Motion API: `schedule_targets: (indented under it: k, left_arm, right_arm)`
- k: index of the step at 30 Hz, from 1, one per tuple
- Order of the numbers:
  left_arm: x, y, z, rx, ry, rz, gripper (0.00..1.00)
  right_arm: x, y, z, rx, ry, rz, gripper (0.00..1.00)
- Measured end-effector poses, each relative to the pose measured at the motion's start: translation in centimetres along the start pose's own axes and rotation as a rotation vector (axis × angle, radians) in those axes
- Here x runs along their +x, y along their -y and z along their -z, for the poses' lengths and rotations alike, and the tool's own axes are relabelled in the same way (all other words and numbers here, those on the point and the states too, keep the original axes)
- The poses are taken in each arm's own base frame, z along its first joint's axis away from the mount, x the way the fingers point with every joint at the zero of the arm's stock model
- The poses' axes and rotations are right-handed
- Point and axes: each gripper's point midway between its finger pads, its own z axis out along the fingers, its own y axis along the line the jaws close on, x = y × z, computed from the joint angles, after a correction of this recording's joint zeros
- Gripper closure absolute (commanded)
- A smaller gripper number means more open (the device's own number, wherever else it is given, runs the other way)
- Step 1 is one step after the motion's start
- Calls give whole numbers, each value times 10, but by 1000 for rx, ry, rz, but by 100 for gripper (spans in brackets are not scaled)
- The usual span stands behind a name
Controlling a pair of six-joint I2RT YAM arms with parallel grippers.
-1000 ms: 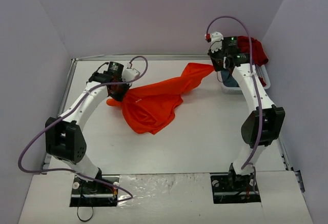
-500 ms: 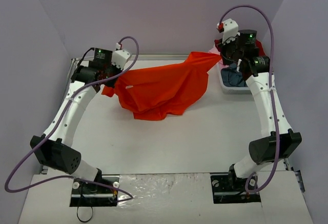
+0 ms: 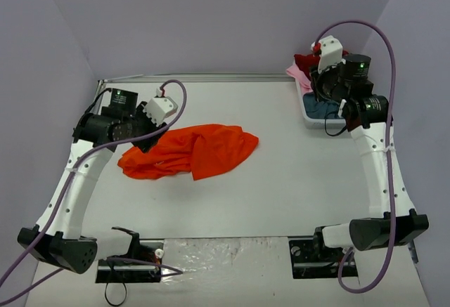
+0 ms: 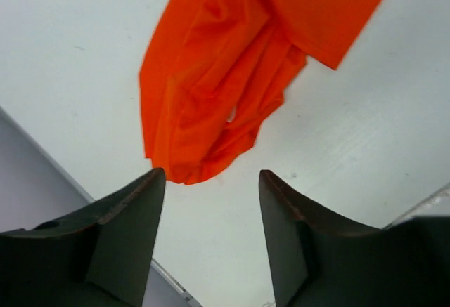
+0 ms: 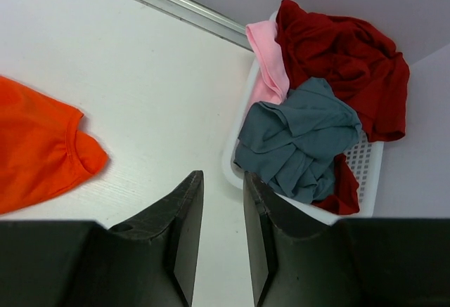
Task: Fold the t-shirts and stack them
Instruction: Flatten out the tshirt
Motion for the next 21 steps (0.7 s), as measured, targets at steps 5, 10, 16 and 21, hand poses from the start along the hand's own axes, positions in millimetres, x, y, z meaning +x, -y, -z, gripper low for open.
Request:
schedule_targets:
  k: [5,10,16,21]
  left_arm:
    - [9,32,-8,139,-17,-43,29]
    - [38,50,-36,203,-100,-5,24]
    - [45,39,-59,120,-98,83,16]
    - [41,30,-71,82,-83,120,15]
  right_arm:
    - [12,-19,-21,-86,-36,-4,68]
    - [53,-85,-64,-301,-168,13,66]
    - [113,-139,-108,-460,-351,20,65]
    - [156,-151,-134,-497,-468,22,63]
